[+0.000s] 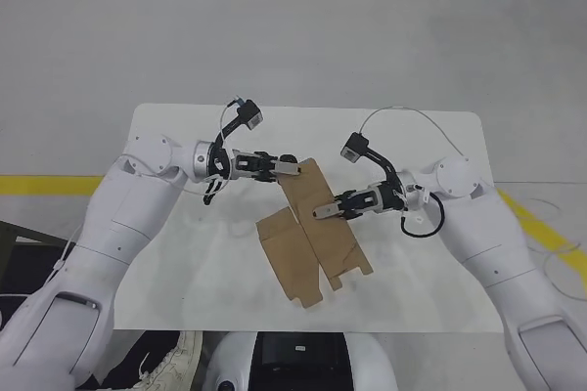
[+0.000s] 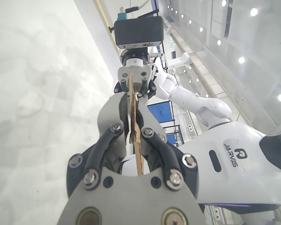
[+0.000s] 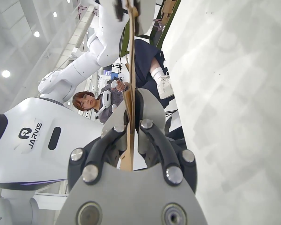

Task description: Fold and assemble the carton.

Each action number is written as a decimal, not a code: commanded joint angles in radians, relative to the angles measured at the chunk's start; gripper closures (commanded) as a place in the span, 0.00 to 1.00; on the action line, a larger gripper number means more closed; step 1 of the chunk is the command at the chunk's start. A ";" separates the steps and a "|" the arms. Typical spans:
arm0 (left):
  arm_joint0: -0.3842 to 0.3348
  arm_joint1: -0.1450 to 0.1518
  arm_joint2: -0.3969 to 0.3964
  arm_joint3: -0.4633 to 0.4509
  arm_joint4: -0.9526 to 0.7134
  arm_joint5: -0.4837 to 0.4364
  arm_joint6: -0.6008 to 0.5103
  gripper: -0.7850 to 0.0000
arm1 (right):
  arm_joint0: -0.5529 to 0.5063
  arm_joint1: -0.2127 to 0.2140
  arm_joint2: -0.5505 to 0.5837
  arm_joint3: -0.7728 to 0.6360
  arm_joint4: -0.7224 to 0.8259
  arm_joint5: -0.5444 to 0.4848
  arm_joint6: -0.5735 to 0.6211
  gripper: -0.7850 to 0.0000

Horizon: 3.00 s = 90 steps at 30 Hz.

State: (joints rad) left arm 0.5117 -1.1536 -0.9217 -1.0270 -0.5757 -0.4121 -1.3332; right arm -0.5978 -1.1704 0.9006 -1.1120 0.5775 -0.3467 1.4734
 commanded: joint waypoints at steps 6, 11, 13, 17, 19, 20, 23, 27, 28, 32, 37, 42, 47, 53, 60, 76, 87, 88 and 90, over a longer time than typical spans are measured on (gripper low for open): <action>0.007 0.012 -0.051 0.004 0.012 0.022 0.057 0.00 | -0.005 0.003 0.051 0.053 0.016 -0.039 -0.138 1.00; 0.018 0.016 -0.063 -0.024 0.037 0.102 0.101 0.00 | -0.054 0.019 0.131 0.022 -0.021 -0.085 -0.336 1.00; 0.025 0.017 -0.066 -0.036 0.041 0.117 0.114 0.00 | -0.083 0.027 0.164 -0.008 -0.055 -0.104 -0.418 1.00; 0.035 0.019 -0.071 -0.058 0.055 0.157 0.137 0.00 | -0.159 0.040 0.220 -0.094 -0.171 -0.158 -0.619 1.00; 0.037 0.020 -0.069 -0.066 0.081 0.177 0.150 0.00 | -0.196 0.043 0.239 -0.139 -0.217 -0.166 -0.698 1.00; 0.039 0.021 -0.068 -0.070 0.100 0.184 0.164 0.00 | -0.212 0.044 0.246 -0.160 -0.237 -0.171 -0.733 1.00; 0.051 0.020 -0.068 -0.082 0.109 0.209 0.192 0.00 | -0.247 0.046 0.261 -0.213 -0.307 -0.175 -0.820 1.00; 0.051 0.020 -0.068 -0.082 0.109 0.209 0.192 0.00 | -0.254 0.047 0.267 -0.239 -0.345 -0.172 -0.850 1.00; 0.051 0.020 -0.068 -0.082 0.109 0.209 0.192 0.00 | -0.254 0.047 0.267 -0.239 -0.345 -0.172 -0.850 1.00; 0.051 0.020 -0.068 -0.082 0.109 0.209 0.192 0.00 | -0.254 0.047 0.267 -0.239 -0.345 -0.172 -0.850 1.00; 0.051 0.020 -0.068 -0.082 0.109 0.209 0.192 0.00 | -0.254 0.047 0.267 -0.239 -0.345 -0.172 -0.850 1.00; 0.051 0.020 -0.068 -0.082 0.109 0.209 0.192 0.00 | -0.273 0.047 0.272 -0.261 -0.368 -0.152 -0.879 1.00; 0.081 0.019 -0.073 -0.118 0.103 0.230 0.250 0.00 | -0.313 0.039 0.272 -0.293 -0.353 -0.095 -0.992 1.00; 0.116 0.018 -0.086 -0.152 0.069 0.268 0.293 0.00 | -0.352 0.021 0.262 -0.328 -0.421 -0.008 -1.243 1.00; 0.131 0.015 -0.104 -0.162 0.021 0.306 0.302 0.00 | -0.381 0.002 0.229 -0.365 -0.469 0.062 -1.366 1.00; 0.143 0.011 -0.134 -0.169 -0.016 0.314 0.298 0.00 | -0.389 -0.028 0.186 -0.365 -0.483 0.080 -1.348 1.00; 0.164 0.019 -0.182 -0.223 -0.037 0.329 0.269 0.00 | -0.398 -0.039 0.193 -0.364 -0.547 0.075 -1.350 1.00; 0.165 0.020 -0.184 -0.227 -0.036 0.330 0.269 0.00 | -0.399 -0.040 0.192 -0.364 -0.550 0.074 -1.349 1.00; 0.167 0.020 -0.189 -0.233 -0.039 0.333 0.269 0.00 | -0.400 -0.042 0.193 -0.363 -0.552 0.072 -1.346 1.00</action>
State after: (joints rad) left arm 0.6781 -1.1336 -1.1085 -1.2567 -0.6128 -0.0809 -1.0643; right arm -0.9971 -1.2113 1.0929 -1.4758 0.0258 -0.2741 0.1263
